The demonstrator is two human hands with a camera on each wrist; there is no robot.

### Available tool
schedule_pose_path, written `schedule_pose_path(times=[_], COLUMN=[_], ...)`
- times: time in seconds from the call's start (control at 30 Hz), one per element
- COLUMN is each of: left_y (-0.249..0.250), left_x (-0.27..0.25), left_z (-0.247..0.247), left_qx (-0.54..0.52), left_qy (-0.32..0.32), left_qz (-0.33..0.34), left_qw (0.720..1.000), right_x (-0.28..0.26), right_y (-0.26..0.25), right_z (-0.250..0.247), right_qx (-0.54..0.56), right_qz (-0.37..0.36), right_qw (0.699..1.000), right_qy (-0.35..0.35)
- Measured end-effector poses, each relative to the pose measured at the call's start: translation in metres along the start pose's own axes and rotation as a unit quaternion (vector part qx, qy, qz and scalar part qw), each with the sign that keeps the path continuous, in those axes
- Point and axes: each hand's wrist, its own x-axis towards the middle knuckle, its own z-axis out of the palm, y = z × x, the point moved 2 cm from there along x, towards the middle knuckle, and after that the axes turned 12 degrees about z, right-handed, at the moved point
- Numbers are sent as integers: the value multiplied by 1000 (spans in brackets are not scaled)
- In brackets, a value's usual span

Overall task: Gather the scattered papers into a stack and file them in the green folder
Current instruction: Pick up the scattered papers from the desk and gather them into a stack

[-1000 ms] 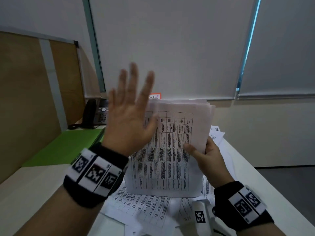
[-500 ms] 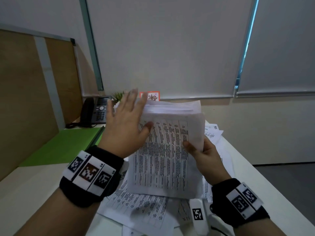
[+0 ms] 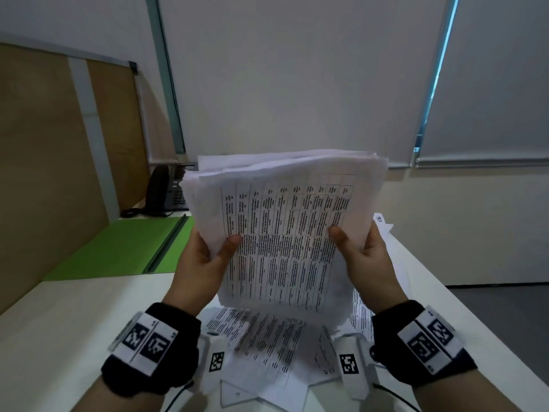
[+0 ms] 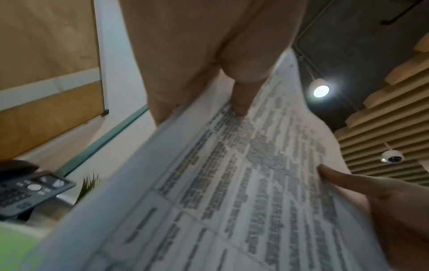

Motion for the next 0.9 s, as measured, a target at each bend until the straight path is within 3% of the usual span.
schedule_pose_path(times=[0.07, 0.17, 0.23, 0.37, 0.43, 0.53, 0.6, 0.73, 0.9], left_y=[-3, -14, -18, -20, -20, -24, -26, -24, -23], left_x=[-6, -12, -12, -8, -6, 1, 7, 13, 9], left_z=[1, 3, 4, 1, -5, -27, -43, -67, -77], left_qx=[21, 54, 91, 110, 110, 98, 86, 62, 51], left_qy=[-1, -67, -85, -16, 18, 96, 149, 211, 220], left_qz=[-21, -90, -86, -59, -46, -29, -21, 4, 7], left_qw=[1000, 992, 988, 992, 993, 990, 985, 975, 974], right_x=[-5, -13, -11, -1, 4, 15, 22, 25, 26], right_y=[7, 16, 16, 8, 6, 13, 23, 48, 66], right_z=[5, 10, 10, 9, 7, -1, -5, 2, 19], right_qx=[-45, -103, -118, -178, -232, -325, -400, -567, -658], right_qz=[11, 41, 57, 96, 128, 172, 224, 306, 319], right_qw=[999, 994, 991, 978, 962, 929, 888, 757, 675], right_qy=[-4, -24, -26, -45, -64, -39, -41, -111, -101])
